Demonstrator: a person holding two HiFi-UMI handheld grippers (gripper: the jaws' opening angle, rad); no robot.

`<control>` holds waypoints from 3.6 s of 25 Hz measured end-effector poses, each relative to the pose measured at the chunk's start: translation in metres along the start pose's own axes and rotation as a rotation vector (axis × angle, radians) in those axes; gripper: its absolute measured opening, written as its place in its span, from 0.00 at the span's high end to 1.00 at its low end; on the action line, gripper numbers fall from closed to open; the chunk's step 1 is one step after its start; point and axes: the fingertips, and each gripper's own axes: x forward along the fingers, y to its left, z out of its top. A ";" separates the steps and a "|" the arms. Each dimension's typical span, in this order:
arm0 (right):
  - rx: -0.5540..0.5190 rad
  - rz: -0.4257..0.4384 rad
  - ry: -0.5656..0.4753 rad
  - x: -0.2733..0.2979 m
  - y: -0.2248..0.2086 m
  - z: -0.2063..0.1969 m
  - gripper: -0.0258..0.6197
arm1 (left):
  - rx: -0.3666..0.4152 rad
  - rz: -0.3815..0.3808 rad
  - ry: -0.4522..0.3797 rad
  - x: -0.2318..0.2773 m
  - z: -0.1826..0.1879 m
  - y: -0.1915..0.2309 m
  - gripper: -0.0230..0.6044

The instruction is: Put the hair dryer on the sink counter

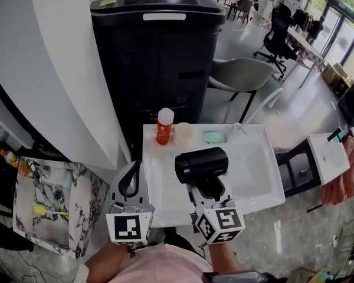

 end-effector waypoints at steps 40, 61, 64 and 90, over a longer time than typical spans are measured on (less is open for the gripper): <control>0.064 0.092 0.370 0.110 -0.042 -0.139 0.57 | -0.007 0.147 0.191 0.052 -0.079 0.027 0.95; 0.139 0.083 0.523 0.128 -0.050 -0.198 0.57 | 0.007 0.162 0.258 0.065 -0.107 0.034 0.95; 0.146 0.088 0.540 0.130 -0.051 -0.202 0.57 | -0.006 0.163 0.255 0.069 -0.107 0.033 0.95; 0.204 0.050 0.781 0.147 -0.055 -0.249 0.57 | -0.023 0.206 0.277 0.073 -0.116 0.048 0.95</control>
